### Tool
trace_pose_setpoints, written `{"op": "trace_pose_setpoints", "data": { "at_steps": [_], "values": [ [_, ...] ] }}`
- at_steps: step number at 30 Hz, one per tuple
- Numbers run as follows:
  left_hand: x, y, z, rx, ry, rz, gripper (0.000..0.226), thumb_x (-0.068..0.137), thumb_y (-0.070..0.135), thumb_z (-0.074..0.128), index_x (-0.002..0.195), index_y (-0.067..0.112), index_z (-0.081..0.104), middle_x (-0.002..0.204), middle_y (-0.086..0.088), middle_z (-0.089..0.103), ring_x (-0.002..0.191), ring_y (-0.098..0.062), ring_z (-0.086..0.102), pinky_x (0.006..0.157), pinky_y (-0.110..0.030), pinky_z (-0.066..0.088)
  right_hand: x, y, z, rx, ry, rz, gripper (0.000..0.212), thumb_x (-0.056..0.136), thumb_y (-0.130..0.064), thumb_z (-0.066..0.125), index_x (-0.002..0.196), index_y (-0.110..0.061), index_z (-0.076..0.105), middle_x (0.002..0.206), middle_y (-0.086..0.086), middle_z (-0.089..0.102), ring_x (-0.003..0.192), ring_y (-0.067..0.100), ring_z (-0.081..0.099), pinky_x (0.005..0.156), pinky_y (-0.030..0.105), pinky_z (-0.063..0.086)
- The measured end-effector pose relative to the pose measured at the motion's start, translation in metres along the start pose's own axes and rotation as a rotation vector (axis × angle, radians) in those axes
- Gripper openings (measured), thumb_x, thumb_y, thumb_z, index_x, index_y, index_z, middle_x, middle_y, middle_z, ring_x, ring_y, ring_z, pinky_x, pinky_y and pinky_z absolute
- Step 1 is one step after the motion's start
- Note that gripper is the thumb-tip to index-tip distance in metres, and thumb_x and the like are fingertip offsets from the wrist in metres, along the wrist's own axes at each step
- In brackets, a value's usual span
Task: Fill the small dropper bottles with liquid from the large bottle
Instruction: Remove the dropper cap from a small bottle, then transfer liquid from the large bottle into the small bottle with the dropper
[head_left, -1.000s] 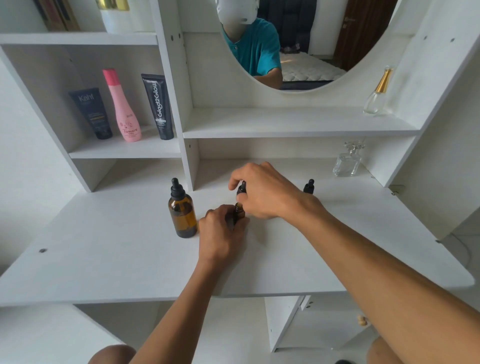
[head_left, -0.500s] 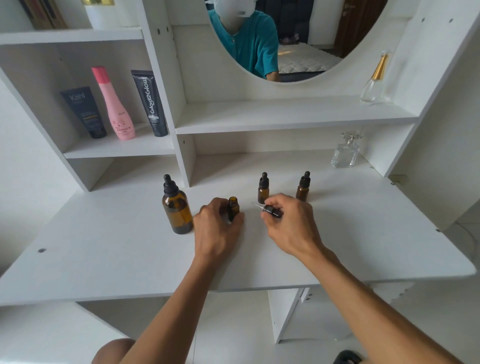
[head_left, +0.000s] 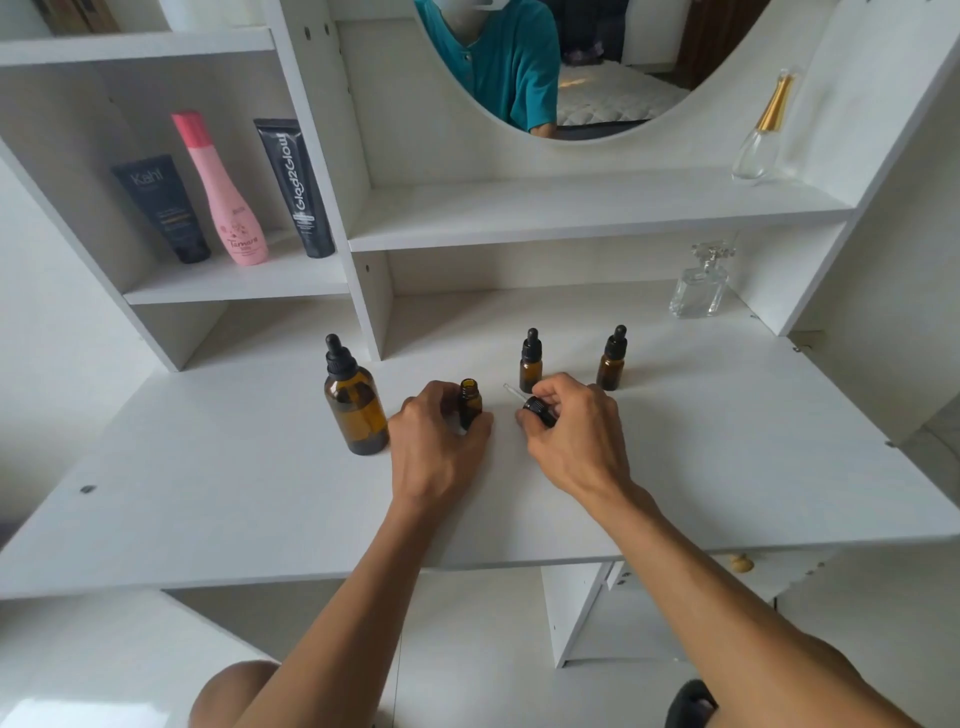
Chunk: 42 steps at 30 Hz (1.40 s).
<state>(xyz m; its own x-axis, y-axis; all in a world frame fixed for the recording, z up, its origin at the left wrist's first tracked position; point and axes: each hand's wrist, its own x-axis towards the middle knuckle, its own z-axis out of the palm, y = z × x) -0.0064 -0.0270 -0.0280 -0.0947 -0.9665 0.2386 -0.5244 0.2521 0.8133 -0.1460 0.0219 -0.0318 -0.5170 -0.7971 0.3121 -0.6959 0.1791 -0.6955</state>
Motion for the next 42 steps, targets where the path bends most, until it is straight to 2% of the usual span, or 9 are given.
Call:
{"op": "trace_pose_setpoints", "data": {
  "at_steps": [15, 19, 23, 28, 31, 34, 36, 38, 42],
  "values": [
    [-0.012, 0.004, -0.010, 0.037, -0.041, 0.009, 0.043, 0.078, 0.031, 0.081, 0.116, 0.015, 0.069, 0.109, 0.003, 0.070, 0.106, -0.018, 0.060, 0.089, -0.031, 0.050, -0.007, 0.002, -0.007, 0.019, -0.077, 0.020, 0.058, 0.073, -0.035, 0.086, 0.122, -0.016, 0.060, 0.116, 0.003, 0.068, 0.107, 0.023, 0.063, 0.094, 0.038, 0.054],
    [-0.034, -0.005, -0.022, 0.042, -0.033, -0.021, 0.042, 0.080, 0.031, 0.081, 0.117, 0.018, 0.064, 0.112, 0.005, 0.064, 0.104, -0.014, 0.057, 0.086, -0.021, 0.042, -0.021, -0.004, -0.019, 0.063, 0.018, -0.055, 0.050, 0.075, -0.022, 0.083, 0.116, -0.012, 0.058, 0.114, 0.004, 0.061, 0.091, 0.014, 0.056, 0.081, 0.014, 0.040],
    [-0.047, -0.013, -0.037, -0.039, 0.172, 0.006, 0.022, 0.083, 0.024, 0.081, 0.085, 0.025, 0.059, 0.086, 0.011, 0.065, 0.081, -0.005, 0.060, 0.071, -0.015, 0.039, -0.028, -0.031, -0.015, 0.168, 0.129, -0.204, 0.028, 0.079, -0.015, 0.079, 0.101, -0.010, 0.062, 0.096, -0.001, 0.060, 0.077, 0.011, 0.055, 0.075, 0.011, 0.044],
    [-0.037, -0.018, -0.057, -0.089, 0.482, -0.034, 0.038, 0.084, 0.028, 0.080, 0.101, 0.018, 0.047, 0.096, 0.006, 0.049, 0.096, -0.023, 0.050, 0.083, -0.038, 0.045, -0.020, -0.090, 0.001, 0.288, 0.006, -0.306, 0.021, 0.086, -0.024, 0.075, 0.102, -0.013, 0.067, 0.089, -0.002, 0.067, 0.074, 0.008, 0.058, 0.067, 0.005, 0.044],
    [-0.019, -0.025, -0.064, -0.128, 0.367, -0.073, 0.064, 0.084, 0.037, 0.080, 0.131, 0.014, 0.043, 0.122, 0.004, 0.042, 0.117, -0.022, 0.045, 0.097, -0.040, 0.045, -0.010, -0.119, 0.012, 0.270, -0.099, -0.325, 0.031, 0.087, -0.032, 0.075, 0.112, -0.016, 0.067, 0.098, -0.005, 0.070, 0.081, 0.007, 0.058, 0.068, 0.003, 0.042],
    [-0.006, -0.031, -0.068, -0.233, 0.205, -0.072, 0.074, 0.087, 0.034, 0.078, 0.146, 0.016, 0.037, 0.132, 0.007, 0.050, 0.120, -0.012, 0.053, 0.098, -0.025, 0.045, 0.000, -0.138, 0.021, 0.233, -0.218, -0.313, 0.045, 0.085, -0.038, 0.077, 0.123, -0.017, 0.065, 0.110, -0.004, 0.071, 0.089, 0.004, 0.060, 0.073, 0.002, 0.043],
    [0.000, -0.033, -0.067, -0.259, 0.165, -0.061, 0.061, 0.088, 0.028, 0.076, 0.139, 0.017, 0.044, 0.119, 0.008, 0.062, 0.105, -0.009, 0.062, 0.083, -0.012, 0.045, 0.005, -0.143, 0.026, 0.223, -0.273, -0.288, 0.048, 0.083, -0.040, 0.079, 0.123, -0.018, 0.065, 0.113, -0.003, 0.070, 0.094, 0.007, 0.063, 0.082, 0.016, 0.052],
    [0.003, -0.033, -0.065, -0.267, 0.166, -0.069, 0.044, 0.088, 0.026, 0.076, 0.122, 0.019, 0.050, 0.101, 0.010, 0.065, 0.089, -0.010, 0.064, 0.068, -0.014, 0.045, 0.006, -0.146, 0.031, 0.212, -0.293, -0.266, 0.043, 0.081, -0.040, 0.081, 0.116, -0.020, 0.066, 0.110, -0.004, 0.070, 0.094, 0.010, 0.064, 0.082, 0.022, 0.053],
    [0.005, -0.032, -0.061, -0.306, 0.137, -0.055, 0.033, 0.091, 0.023, 0.073, 0.115, 0.022, 0.051, 0.096, 0.011, 0.068, 0.083, 0.000, 0.065, 0.065, -0.013, 0.048, 0.008, -0.148, 0.038, 0.215, -0.277, -0.243, 0.030, 0.080, -0.038, 0.082, 0.097, -0.017, 0.070, 0.093, -0.004, 0.072, 0.087, 0.014, 0.067, 0.079, 0.027, 0.056]
  ]
}}
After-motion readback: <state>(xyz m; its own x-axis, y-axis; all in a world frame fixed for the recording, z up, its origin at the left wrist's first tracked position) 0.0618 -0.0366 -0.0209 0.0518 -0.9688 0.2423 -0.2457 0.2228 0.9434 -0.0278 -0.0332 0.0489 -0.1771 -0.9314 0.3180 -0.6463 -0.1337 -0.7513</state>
